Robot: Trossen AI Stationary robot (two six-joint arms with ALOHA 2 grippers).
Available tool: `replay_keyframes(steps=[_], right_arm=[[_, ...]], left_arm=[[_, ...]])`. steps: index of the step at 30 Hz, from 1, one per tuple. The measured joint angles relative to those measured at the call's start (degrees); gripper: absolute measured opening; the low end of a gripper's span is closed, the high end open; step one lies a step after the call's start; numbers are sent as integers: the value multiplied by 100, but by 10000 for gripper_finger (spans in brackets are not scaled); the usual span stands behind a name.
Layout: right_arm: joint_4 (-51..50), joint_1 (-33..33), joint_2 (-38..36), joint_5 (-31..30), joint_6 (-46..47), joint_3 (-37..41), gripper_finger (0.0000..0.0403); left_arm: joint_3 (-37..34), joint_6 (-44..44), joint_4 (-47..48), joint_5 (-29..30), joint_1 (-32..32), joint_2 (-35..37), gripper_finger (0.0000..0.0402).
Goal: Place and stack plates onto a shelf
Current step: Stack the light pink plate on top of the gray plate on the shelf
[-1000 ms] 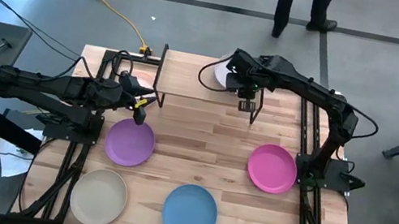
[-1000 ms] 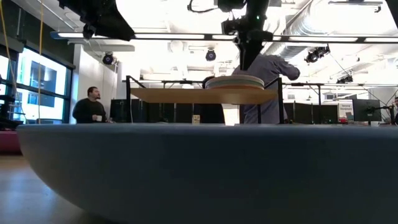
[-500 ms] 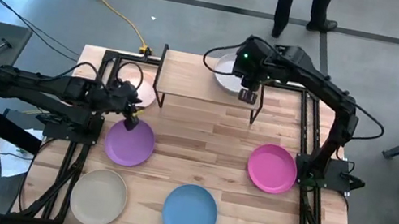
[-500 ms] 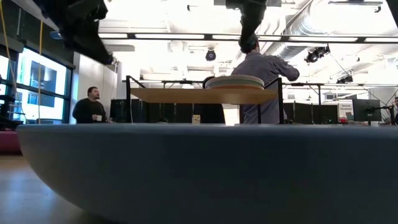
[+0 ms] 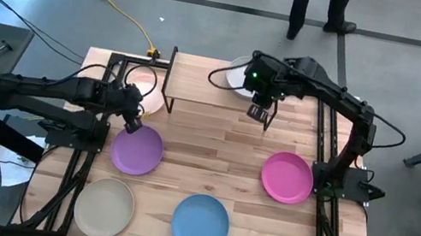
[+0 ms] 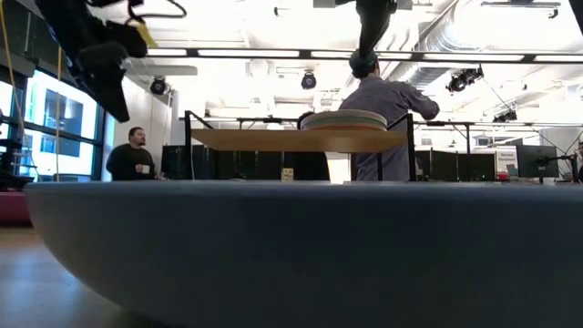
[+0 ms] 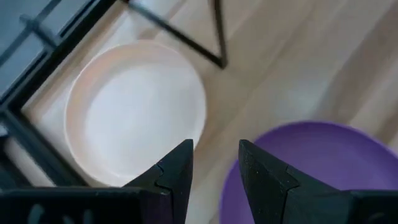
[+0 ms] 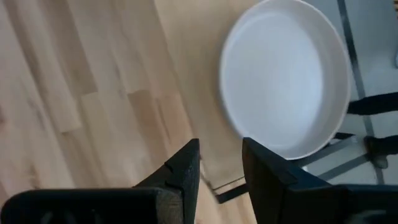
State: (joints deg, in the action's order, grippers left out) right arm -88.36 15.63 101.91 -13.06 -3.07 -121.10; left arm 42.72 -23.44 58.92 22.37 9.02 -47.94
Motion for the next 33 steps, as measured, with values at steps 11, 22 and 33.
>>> replay_keyframes(steps=[11, 22, 33], right_arm=[[-17, -846, -1, -2, 937, 4, 100], [-17, -1343, 0, -4, 1513, 4, 100], [-17, -1480, 0, -11, 1858, 7, 100]], left_arm=[[0, 826, -47, -857, 1205, -959, 120], [0, 1019, -417, -1268, 1753, -2165, 120], [0, 1257, -986, -1284, 1921, -2950, 120]])
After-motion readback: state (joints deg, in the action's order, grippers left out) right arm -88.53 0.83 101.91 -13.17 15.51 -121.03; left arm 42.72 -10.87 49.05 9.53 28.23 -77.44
